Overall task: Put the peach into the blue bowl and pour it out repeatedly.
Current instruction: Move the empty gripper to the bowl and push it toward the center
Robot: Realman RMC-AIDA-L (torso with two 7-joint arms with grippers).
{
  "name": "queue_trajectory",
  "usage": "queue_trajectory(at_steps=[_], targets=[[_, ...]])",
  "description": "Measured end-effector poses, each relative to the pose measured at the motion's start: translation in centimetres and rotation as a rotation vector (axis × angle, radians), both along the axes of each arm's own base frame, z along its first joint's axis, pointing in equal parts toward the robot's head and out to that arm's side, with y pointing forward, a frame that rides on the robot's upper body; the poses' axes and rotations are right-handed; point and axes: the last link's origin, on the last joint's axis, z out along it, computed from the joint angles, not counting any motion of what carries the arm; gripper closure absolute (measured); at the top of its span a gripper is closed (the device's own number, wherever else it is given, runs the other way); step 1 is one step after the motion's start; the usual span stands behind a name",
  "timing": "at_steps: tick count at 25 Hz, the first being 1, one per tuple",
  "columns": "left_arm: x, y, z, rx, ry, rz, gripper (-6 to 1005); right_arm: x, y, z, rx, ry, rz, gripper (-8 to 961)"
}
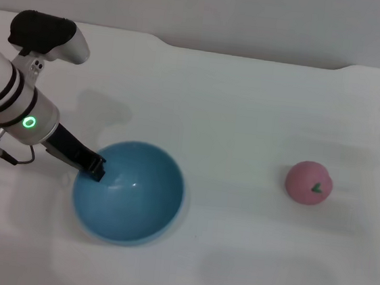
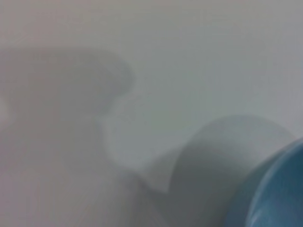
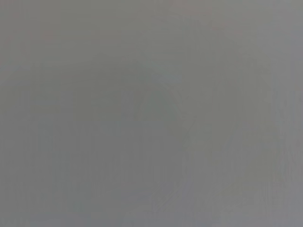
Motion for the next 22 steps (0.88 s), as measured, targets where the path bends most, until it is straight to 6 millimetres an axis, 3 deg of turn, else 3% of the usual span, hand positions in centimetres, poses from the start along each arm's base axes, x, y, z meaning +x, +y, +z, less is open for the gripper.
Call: queue_trajectory(at_steps=[6, 12, 15, 22], targets=[[0.3, 0.2, 0.0, 0.002, -0.002, -0.003, 972, -1.1, 1.6, 1.1, -0.063, 0.275, 0.075, 237], [0.7, 0.5, 0.1, 0.028, -0.016, 0.016, 1000, -2.5, 3.9, 3.2, -0.286, 0.518, 0.144, 237], [0.8, 0.9, 0.4, 0.061, -0.034, 0.042, 1001, -3.2, 5.0, 4.3, -0.477, 0.547, 0.112, 237], [1.0, 1.4, 0.9, 0.112, -0.074, 0.064, 1001, -4.3, 5.7, 5.4, -0.887, 0.415, -0.14, 237]])
